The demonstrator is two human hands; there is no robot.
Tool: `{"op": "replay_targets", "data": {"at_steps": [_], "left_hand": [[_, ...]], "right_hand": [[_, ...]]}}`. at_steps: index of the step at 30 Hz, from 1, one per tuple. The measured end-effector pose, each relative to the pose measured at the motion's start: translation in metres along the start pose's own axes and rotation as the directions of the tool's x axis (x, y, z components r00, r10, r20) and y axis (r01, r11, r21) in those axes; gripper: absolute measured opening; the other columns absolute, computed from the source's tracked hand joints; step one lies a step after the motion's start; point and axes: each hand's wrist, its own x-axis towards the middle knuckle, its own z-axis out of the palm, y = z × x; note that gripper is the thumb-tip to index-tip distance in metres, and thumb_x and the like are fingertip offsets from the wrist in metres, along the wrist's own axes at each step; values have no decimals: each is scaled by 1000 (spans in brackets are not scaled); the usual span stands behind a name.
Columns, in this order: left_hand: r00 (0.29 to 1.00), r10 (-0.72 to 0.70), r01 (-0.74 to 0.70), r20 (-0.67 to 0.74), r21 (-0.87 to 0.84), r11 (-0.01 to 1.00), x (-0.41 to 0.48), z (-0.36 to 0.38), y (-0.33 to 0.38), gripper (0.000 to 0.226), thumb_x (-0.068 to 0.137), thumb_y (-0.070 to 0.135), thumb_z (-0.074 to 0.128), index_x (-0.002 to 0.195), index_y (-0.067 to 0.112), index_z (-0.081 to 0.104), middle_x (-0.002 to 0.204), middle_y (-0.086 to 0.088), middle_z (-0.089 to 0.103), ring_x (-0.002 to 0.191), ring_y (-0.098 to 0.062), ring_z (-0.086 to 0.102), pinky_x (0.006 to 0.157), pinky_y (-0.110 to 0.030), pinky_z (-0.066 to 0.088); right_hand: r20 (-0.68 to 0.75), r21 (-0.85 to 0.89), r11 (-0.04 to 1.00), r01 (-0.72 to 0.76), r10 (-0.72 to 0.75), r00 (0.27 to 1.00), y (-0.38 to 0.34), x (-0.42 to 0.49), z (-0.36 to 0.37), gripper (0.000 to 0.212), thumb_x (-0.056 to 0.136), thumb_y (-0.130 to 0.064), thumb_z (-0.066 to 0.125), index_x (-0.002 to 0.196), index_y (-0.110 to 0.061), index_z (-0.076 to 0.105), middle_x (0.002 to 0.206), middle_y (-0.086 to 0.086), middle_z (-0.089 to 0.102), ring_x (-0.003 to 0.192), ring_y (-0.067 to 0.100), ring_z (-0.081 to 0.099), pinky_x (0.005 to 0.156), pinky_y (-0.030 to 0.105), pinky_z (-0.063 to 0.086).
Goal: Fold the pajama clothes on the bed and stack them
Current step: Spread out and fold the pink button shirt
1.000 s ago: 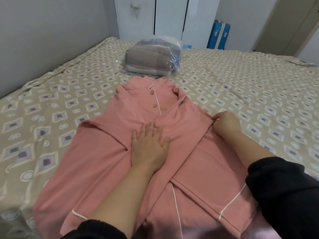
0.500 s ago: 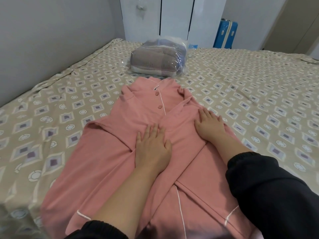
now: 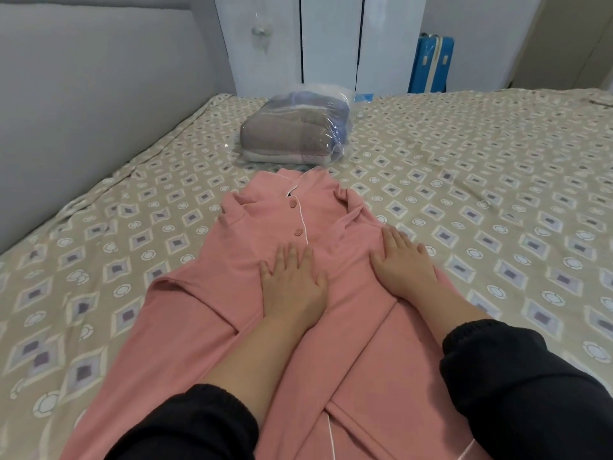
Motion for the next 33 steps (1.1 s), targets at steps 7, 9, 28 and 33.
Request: {"op": "replay_targets", "data": {"at_steps": [7,9,28,33], "left_hand": [[977,32,-61,-210,-135,989,67,8,37,50,94,44,43,136,17,46,142,-4,45,134,-25,35,108,-44,24],[949,90,-155,-301,-200,967,85,10,50,36,90,37,54,117,14,59,122,-5,58,119,-27,47,98,-41,32],[959,-232,160,-166,-362,918,161,10,44,22,96,11,44,109,7,62,118,-12,62,118,-32,48,93,-32,39],[967,-45,-52,-249,-370,927,165,-1,50,22,93,37,53,89,17,62,102,-1,66,100,-24,56,71,-31,30]], "right_hand": [[-104,-26,996,-89,86,991,3,10,6,66,92,-42,14,153,-16,17,160,5,17,147,19,11,115,50,9],[-114,-27,996,-88,85,990,5,14,7,66,91,-42,13,152,-17,19,159,5,18,147,19,12,116,50,10],[-170,62,994,-88,98,981,5,15,8,61,92,-42,22,148,-20,30,156,2,27,146,18,15,117,47,7],[-170,53,995,-91,98,981,4,15,8,60,92,-41,23,147,-20,31,156,2,28,145,18,15,117,48,8]]}}
